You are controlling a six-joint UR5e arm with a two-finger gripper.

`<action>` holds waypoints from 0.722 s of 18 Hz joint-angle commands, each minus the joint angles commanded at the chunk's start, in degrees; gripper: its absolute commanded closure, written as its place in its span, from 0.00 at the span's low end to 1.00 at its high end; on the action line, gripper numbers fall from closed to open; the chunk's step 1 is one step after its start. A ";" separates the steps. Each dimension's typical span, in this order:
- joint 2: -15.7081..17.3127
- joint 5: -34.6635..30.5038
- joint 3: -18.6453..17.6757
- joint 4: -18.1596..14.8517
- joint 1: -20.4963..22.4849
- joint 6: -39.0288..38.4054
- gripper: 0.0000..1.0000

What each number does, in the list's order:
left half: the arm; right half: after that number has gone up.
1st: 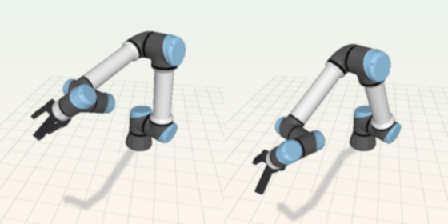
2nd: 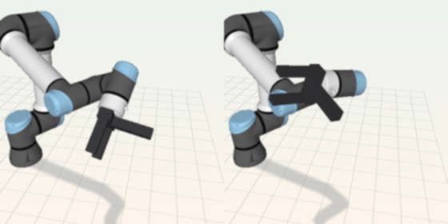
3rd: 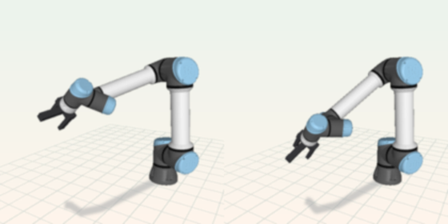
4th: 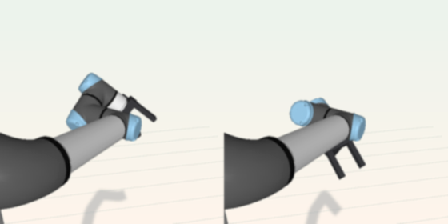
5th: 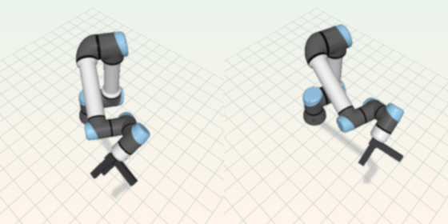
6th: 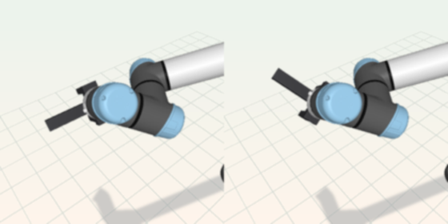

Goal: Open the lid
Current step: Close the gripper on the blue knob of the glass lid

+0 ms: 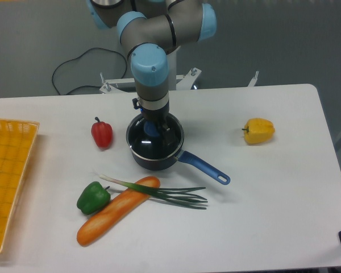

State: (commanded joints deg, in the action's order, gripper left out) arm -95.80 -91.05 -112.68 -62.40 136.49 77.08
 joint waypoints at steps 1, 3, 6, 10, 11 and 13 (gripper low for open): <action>0.00 0.09 0.00 0.00 0.00 0.00 0.00; 0.00 0.09 0.00 0.00 0.00 -0.09 0.00; -0.09 0.26 0.00 0.00 0.00 -0.18 0.00; -0.18 0.53 0.00 0.09 0.00 -0.35 0.00; -0.18 0.53 0.00 0.09 0.00 -0.35 0.00; -0.26 0.53 0.00 0.09 0.00 -0.35 0.00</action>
State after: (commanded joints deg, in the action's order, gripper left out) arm -96.06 -90.53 -112.68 -62.31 136.49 76.73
